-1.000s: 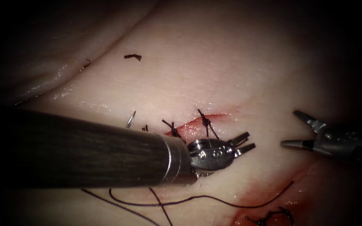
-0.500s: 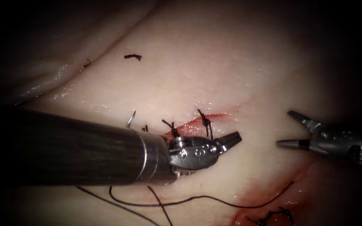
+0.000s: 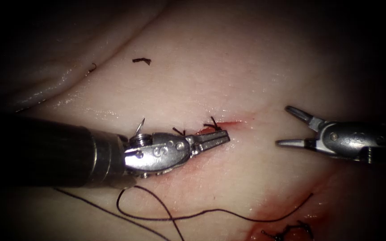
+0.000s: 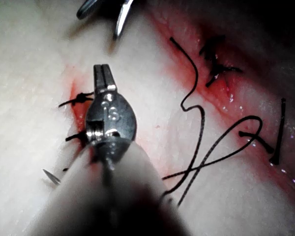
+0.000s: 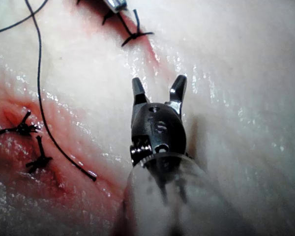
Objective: Wound Closure
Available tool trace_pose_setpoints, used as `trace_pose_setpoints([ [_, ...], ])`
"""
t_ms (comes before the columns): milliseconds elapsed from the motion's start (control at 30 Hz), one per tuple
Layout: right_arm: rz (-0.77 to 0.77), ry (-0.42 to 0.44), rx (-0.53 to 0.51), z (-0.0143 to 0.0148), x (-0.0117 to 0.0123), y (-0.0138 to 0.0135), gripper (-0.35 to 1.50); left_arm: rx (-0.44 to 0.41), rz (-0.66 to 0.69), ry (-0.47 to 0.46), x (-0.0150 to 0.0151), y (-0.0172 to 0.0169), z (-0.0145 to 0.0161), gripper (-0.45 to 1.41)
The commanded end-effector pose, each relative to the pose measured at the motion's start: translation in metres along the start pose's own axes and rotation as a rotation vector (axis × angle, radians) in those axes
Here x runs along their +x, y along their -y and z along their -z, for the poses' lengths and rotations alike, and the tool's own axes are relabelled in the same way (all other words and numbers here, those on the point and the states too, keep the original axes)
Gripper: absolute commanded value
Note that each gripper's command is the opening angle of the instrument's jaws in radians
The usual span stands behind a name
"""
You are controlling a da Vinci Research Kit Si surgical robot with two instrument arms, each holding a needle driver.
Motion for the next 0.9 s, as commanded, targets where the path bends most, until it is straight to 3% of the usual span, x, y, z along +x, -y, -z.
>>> trace_pose_setpoints([
  [33, 0.006, -0.019, 0.021, -0.0021, 0.0002, 0.0011, 1.26, -0.051, -0.003, -0.054, -0.0009, -0.0002, -0.0007, -0.45],
  [200, 0.031, -0.035, 0.036, -0.0035, 0.0010, 0.0020, 1.26, -0.131, -0.009, -0.115, -0.0014, 0.0003, -0.0005, -0.45],
  [900, 0.189, -0.119, -0.017, -0.0089, 0.0039, 0.0048, 1.23, -0.182, -0.007, -0.131, -0.0024, 0.0011, 0.0008, -0.45],
])
